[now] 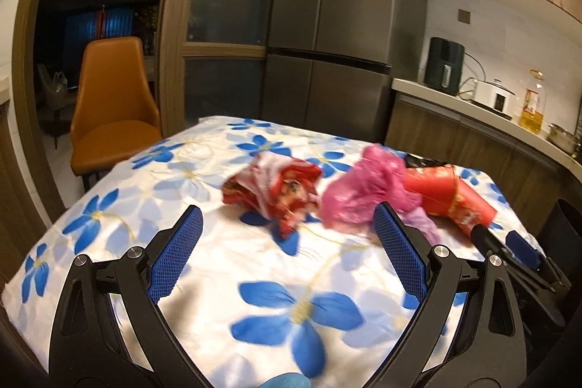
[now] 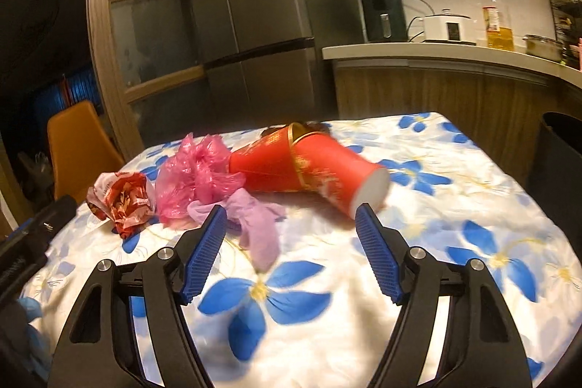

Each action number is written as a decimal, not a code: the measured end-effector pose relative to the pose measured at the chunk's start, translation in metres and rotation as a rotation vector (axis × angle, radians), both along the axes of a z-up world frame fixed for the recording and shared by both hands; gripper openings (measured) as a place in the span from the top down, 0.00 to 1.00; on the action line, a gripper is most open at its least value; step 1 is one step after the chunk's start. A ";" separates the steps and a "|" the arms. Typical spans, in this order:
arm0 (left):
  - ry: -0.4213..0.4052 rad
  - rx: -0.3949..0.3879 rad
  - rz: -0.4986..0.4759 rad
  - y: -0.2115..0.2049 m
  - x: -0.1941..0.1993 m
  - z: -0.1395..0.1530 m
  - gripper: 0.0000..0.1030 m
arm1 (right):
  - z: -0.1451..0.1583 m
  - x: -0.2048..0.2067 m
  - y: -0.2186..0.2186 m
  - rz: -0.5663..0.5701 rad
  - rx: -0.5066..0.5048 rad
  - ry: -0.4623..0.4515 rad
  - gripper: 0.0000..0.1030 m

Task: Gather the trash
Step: 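Grasp the red-and-white snack wrapper with the left tool while the right tool grasps the lilac bag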

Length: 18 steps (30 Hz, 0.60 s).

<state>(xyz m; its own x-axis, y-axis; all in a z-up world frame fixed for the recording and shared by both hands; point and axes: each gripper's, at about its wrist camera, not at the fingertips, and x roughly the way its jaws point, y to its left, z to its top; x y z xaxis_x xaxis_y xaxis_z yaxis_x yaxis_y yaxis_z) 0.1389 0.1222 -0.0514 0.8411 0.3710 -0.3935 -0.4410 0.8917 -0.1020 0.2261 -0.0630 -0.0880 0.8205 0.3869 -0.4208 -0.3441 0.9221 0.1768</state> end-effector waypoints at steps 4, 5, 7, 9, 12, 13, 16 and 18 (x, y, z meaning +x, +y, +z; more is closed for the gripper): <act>0.002 0.005 0.015 0.020 0.017 0.002 0.10 | -0.008 0.016 0.021 0.025 -0.018 0.026 0.36; 0.007 0.002 0.019 0.026 0.022 0.002 0.10 | -0.009 0.019 0.025 0.032 -0.017 0.031 0.36; 0.016 -0.015 0.028 0.036 0.030 0.002 0.10 | -0.012 0.024 0.031 0.041 -0.025 0.046 0.37; 0.020 -0.040 0.027 0.045 0.039 0.001 0.10 | -0.015 0.027 0.034 0.049 -0.034 0.059 0.42; 0.045 -0.046 0.024 0.051 0.053 -0.002 0.10 | -0.022 0.032 0.039 0.060 -0.056 0.090 0.48; 0.051 -0.049 0.023 0.052 0.056 -0.003 0.10 | -0.025 0.033 0.040 0.063 -0.060 0.099 0.51; 0.086 -0.081 0.003 0.057 0.068 -0.009 0.18 | -0.029 0.035 0.043 0.069 -0.070 0.112 0.56; 0.111 -0.091 -0.004 0.058 0.073 -0.013 0.27 | -0.031 0.036 0.044 0.075 -0.078 0.119 0.63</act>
<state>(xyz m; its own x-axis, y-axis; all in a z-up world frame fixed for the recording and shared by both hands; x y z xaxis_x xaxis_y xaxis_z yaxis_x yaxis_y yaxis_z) 0.2122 0.1798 -0.0647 0.7921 0.3262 -0.5159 -0.4504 0.8828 -0.1334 0.2620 -0.0188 -0.1191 0.7331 0.4077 -0.5443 -0.3935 0.9071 0.1494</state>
